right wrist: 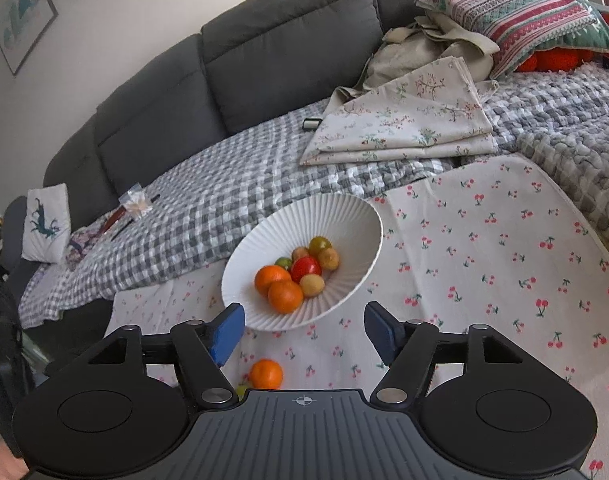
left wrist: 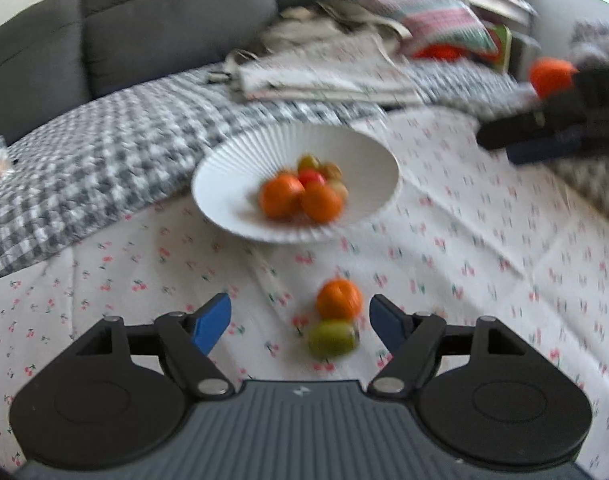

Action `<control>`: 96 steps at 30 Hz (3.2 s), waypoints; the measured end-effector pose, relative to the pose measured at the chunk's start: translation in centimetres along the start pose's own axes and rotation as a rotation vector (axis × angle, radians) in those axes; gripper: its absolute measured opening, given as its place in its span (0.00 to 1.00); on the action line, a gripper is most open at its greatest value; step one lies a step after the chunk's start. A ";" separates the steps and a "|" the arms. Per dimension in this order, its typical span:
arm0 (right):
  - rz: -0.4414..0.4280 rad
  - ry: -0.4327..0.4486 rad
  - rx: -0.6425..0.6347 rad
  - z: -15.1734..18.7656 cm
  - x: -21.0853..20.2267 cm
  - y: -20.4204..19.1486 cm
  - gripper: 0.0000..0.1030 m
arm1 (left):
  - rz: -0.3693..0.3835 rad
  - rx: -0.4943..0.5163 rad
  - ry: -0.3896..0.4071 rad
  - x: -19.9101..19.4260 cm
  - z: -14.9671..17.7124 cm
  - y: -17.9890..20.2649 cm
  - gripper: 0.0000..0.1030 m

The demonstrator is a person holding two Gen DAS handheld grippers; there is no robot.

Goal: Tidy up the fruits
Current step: 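Move both tools back to the last orange and green lime, then grasp the green lime with the left tool while the right tool grasps the orange, then carry the lime and orange over the white bowl with both tools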

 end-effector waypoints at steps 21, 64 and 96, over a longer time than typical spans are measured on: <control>0.019 -0.123 -0.061 2.0 2.7 -1.2 0.83 | -0.012 0.057 -0.097 3.9 1.8 2.2 0.51; 0.005 -0.143 -0.371 7.4 12.8 -7.1 0.32 | -0.195 -0.426 -0.077 0.7 0.1 -8.5 0.32; 0.009 -0.005 -0.164 0.0 5.3 -2.4 0.31 | -0.159 -0.347 0.066 -0.2 -2.8 -6.6 0.32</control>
Point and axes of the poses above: each gripper's, at about its wrist camera, not at the fingertips, and x roughly the way its jaws point, y to its right, z to its underside, the point moved 2 cm from there along x, roughly the way its jaws point, and after that the axes turned 4 degrees about -x, right-handed, at the moved point
